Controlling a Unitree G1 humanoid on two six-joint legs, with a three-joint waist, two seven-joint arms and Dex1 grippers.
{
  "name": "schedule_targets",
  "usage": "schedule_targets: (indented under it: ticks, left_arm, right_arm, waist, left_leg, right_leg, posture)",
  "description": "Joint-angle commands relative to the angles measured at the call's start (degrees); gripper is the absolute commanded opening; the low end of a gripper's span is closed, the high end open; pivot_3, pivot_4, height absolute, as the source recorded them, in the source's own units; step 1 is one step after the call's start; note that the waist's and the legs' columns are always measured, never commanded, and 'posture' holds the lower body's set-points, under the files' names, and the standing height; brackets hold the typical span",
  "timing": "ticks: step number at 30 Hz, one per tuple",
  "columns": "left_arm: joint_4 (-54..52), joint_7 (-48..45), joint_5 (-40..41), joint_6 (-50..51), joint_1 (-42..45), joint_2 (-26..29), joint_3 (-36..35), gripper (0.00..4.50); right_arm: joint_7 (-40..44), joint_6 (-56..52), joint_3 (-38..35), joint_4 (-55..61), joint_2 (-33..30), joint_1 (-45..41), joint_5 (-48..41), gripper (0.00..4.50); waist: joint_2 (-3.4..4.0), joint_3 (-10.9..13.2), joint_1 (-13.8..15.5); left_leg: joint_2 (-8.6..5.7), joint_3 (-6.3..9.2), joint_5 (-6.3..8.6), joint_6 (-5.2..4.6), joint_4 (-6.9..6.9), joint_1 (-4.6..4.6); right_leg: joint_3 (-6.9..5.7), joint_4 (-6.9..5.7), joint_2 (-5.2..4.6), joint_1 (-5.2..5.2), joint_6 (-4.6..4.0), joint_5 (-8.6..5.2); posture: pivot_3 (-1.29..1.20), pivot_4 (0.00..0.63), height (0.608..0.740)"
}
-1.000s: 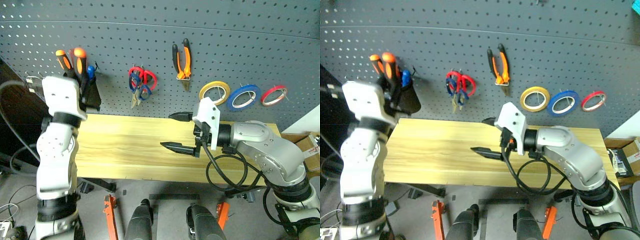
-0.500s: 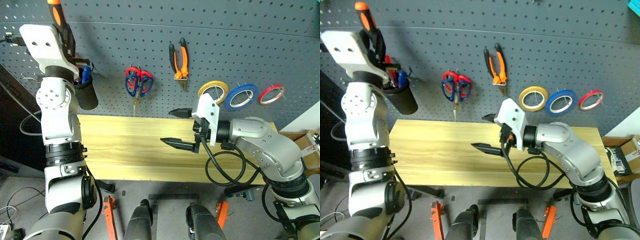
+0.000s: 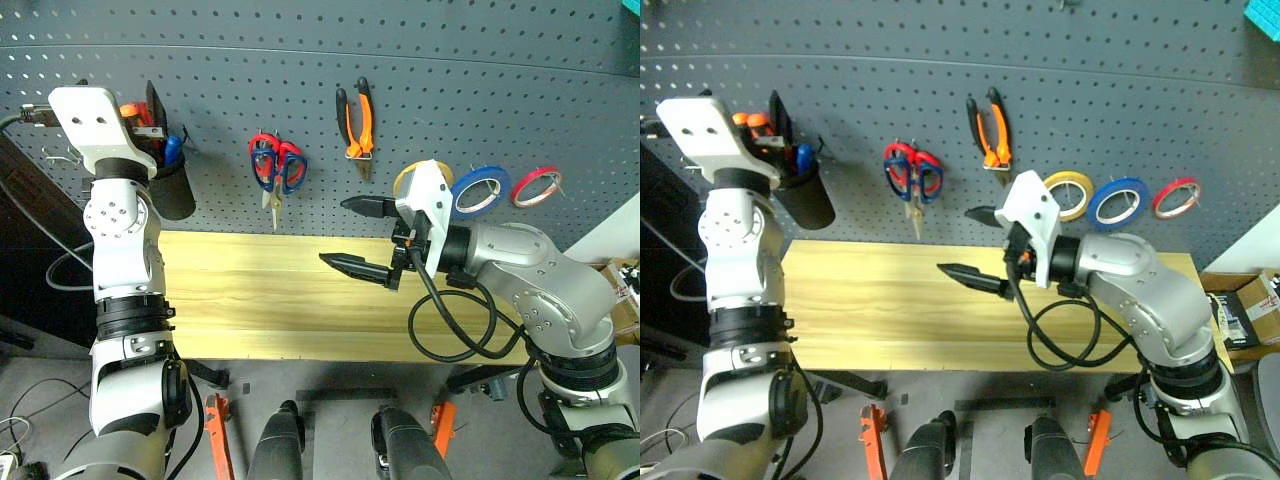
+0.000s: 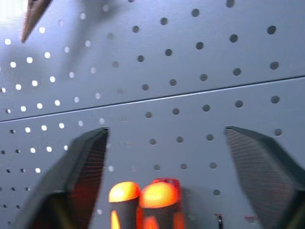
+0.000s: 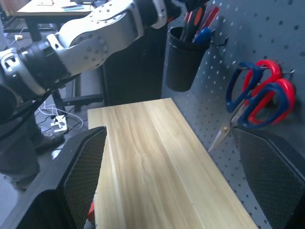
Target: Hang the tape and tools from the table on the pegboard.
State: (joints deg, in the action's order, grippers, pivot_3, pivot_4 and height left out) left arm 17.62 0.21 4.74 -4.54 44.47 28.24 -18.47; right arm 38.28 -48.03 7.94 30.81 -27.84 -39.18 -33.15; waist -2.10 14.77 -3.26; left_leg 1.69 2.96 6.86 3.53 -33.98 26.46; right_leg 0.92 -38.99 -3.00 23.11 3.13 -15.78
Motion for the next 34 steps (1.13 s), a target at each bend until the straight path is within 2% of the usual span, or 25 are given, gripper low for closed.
schedule_targets:
  ticks: [1, 3, 6, 8, 10, 15, 16, 18, 21, 23, 25, 34]
  left_arm:
    - [-11.3, -3.0, 2.0, 3.7, -1.0, 0.1, 2.0, 4.48]
    - [-19.1, -7.7, 7.7, 13.5, -3.7, -1.6, 5.2, 4.48]
    - [-28.6, -8.5, 9.2, 24.8, -9.6, -3.2, 9.2, 4.48]
    - [-33.5, -6.7, 6.9, 27.3, -13.7, -4.1, 10.7, 4.48]
    - [-38.1, -7.4, 8.4, 29.8, -17.8, -5.2, 11.2, 4.48]
    - [-41.4, -10.4, 9.4, 31.2, -26.6, -6.3, 12.8, 4.48]
    - [-40.5, -10.9, 9.3, 30.3, -29.2, -6.5, 12.6, 4.48]
    - [-36.8, -11.5, 8.3, 28.0, -34.5, -7.3, 12.6, 4.48]
    - [-27.8, -11.9, 6.5, 25.2, -38.4, -8.1, 12.8, 4.48]
    - [-22.6, -11.6, 6.7, 24.2, -38.5, -8.8, 11.4, 4.48]
    - [-18.7, -11.1, 5.7, 21.5, -38.3, -8.8, 10.5, 4.48]
    - [-8.1, -9.2, 2.7, 12.9, -37.7, -9.1, 8.8, 4.48]
  right_arm:
    - [-0.7, 0.4, -3.7, 2.7, 0.0, 0.1, -2.4, 4.50]
    - [-1.5, 0.2, -5.8, 3.0, -0.6, 1.3, -3.2, 4.50]
    - [-2.6, 0.8, -7.4, 3.7, -1.8, 5.0, -2.5, 4.50]
    - [-3.5, 1.2, -7.9, 4.9, -2.2, 8.3, -2.2, 4.50]
    - [-4.9, 2.3, -8.2, 6.1, -1.9, 12.0, -1.3, 4.50]
    - [-8.8, 9.6, -5.0, 6.8, -0.2, 21.4, 5.9, 4.50]
    - [-10.1, 12.9, -3.6, 5.7, 0.5, 24.3, 9.1, 4.50]
    - [-14.3, 19.3, -2.5, 1.1, 3.7, 30.1, 14.4, 4.50]
    - [-22.1, 28.1, -6.1, -9.6, 11.0, 35.5, 18.8, 4.50]
    - [-22.9, 34.5, -6.0, -15.2, 11.8, 37.2, 22.6, 4.50]
    - [-23.2, 38.0, -6.8, -19.4, 12.9, 37.7, 23.3, 4.50]
    - [-25.3, 50.7, -11.6, -37.4, 14.2, 37.2, 25.9, 4.50]
  waist:
    - [-0.06, -0.1, 0.0]
    - [-0.20, -0.3, 0.2]
    - [-0.16, -1.8, 0.5]
    - [-0.20, -2.6, 0.3]
    - [-0.20, -3.1, -0.1]
    - [-0.03, -5.0, -0.3]
    - [0.02, -5.4, -0.4]
    - [0.18, -7.2, -0.4]
    - [0.52, -9.1, -1.0]
    - [0.58, -9.4, -1.1]
    - [0.51, -9.5, -1.3]
    - [0.78, -11.0, -1.4]
  left_leg:
    - [0.00, 0.00, 0.00, 0.00, 0.00, 0.02]
    - [-0.03, 0.04, 0.00, 0.01, 0.00, 0.11]
    - [-0.10, 0.08, -0.01, 0.05, 0.07, 0.24]
    - [-0.13, 0.02, -0.01, 0.15, 0.05, 0.22]
    - [-0.07, 0.06, 0.04, 0.07, 0.04, 0.15]
    - [0.06, 0.02, -0.01, 0.11, 0.03, -0.27]
    - [0.06, -0.01, 0.01, 0.13, 0.03, -0.70]
    - [0.09, -0.02, 0.20, 0.42, 0.11, -0.87]
    - [0.14, -0.11, 0.33, 0.36, 0.38, -1.77]
    - [0.17, -0.14, 0.38, 0.29, 0.59, -1.67]
    - [0.10, -0.31, 0.42, 0.19, 0.58, -1.54]
    - [0.14, -0.32, 0.41, 0.17, 0.89, -1.72]
  right_leg:
    - [0.00, 0.00, 0.00, 0.01, 0.00, 0.00]
    - [-0.02, -0.02, -0.01, 0.04, 0.00, 0.04]
    - [-0.04, 0.13, -0.07, 0.06, 0.01, 0.06]
    - [-0.01, 0.12, -0.10, 0.05, 0.04, 0.04]
    - [-0.02, 0.01, -0.02, 0.06, 0.03, 0.04]
    - [0.04, 0.01, 0.14, -0.23, -0.08, 0.06]
    - [0.02, 0.14, 0.14, -0.69, 0.08, -0.05]
    - [-0.03, 0.51, 0.14, -0.94, -0.11, -0.03]
    - [-0.06, 1.57, 0.08, -1.92, -0.18, 0.08]
    - [-0.14, 2.19, 0.05, -1.94, -0.25, 0.19]
    - [-0.12, 2.27, -0.10, -1.90, -0.23, 0.22]
    - [-0.16, 1.96, -0.14, -1.77, -0.27, 0.31]
  posture:
    - [-0.10, 0.145, 0.740]
    - [-0.09, 0.129, 0.740]
    - [-0.07, 0.097, 0.740]
    - [-0.06, 0.081, 0.740]
    - [-0.05, 0.066, 0.740]
    - [-0.05, 0.027, 0.740]
    - [-0.05, 0.022, 0.740]
    - [-0.06, 0.000, 0.740]
    - [-0.06, 0.000, 0.740]
    - [-0.06, 0.000, 0.740]
    - [-0.06, 0.000, 0.740]
    - [-0.03, 0.000, 0.740]
